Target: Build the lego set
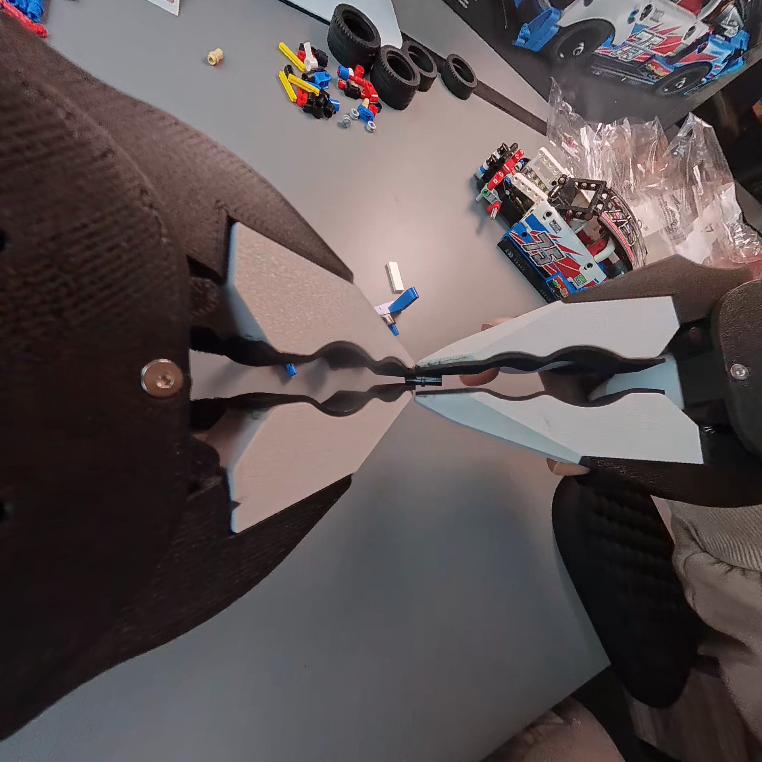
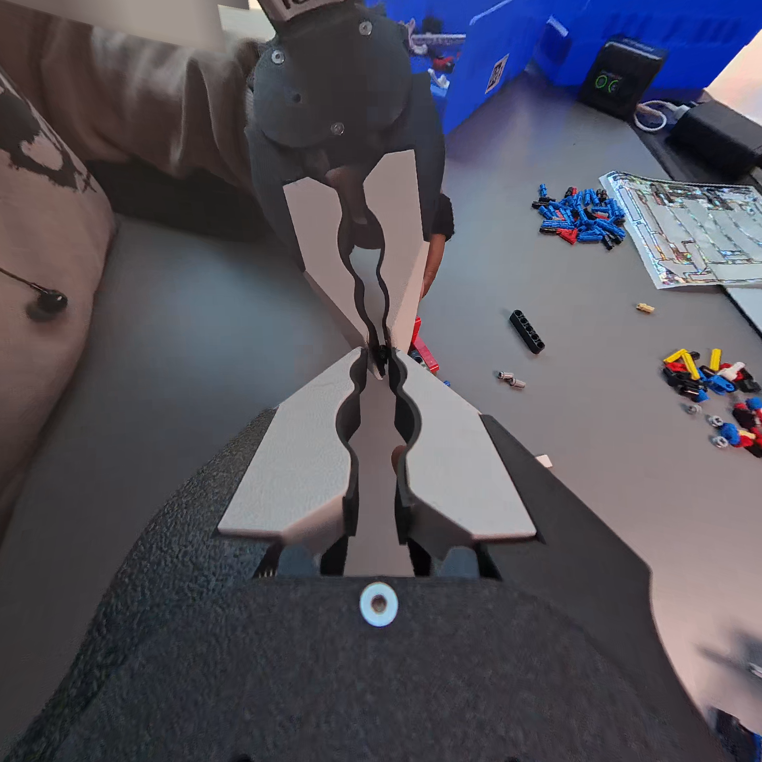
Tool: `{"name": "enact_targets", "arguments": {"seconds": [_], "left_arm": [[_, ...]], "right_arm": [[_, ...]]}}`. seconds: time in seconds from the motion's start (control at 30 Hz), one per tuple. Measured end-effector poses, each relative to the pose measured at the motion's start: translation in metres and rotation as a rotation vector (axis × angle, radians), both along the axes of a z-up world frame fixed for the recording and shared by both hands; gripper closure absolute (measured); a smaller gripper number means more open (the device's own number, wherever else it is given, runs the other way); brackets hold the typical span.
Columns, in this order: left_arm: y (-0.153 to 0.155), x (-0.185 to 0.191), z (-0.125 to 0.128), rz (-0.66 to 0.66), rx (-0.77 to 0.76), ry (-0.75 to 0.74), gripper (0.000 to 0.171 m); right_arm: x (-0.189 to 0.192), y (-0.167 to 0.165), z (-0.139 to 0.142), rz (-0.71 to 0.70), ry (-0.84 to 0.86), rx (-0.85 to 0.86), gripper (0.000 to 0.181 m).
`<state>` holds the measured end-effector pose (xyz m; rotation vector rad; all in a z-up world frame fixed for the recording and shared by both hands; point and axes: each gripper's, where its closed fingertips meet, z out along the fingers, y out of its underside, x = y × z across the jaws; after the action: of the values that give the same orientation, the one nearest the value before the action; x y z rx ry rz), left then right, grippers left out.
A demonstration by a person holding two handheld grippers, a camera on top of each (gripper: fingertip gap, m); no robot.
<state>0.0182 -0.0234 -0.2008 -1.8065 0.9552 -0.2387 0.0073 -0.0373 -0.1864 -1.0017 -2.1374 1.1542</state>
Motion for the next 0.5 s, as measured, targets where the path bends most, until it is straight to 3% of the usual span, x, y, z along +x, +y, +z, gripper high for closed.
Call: {"name": "enact_targets", "arguments": {"seconds": [0.3,0.33,0.43,0.5], "left_arm": [[0.001,-0.002,0.004,0.010,-0.015,-0.058,0.169],[0.002,-0.005,0.005,0.030,-0.027,-0.078,0.165],[0.003,-0.023,-0.008,0.086,-0.161,-0.097,0.126],[0.003,-0.035,-0.023,0.124,-0.252,-0.099,0.115]], "right_arm": [[-0.003,0.003,0.001,0.005,-0.009,0.094,0.179],[-0.004,0.004,0.002,-0.009,-0.001,0.089,0.179],[-0.006,0.022,-0.004,-0.064,-0.049,0.112,0.179],[-0.005,0.040,-0.020,-0.092,-0.150,0.170,0.179]]}}
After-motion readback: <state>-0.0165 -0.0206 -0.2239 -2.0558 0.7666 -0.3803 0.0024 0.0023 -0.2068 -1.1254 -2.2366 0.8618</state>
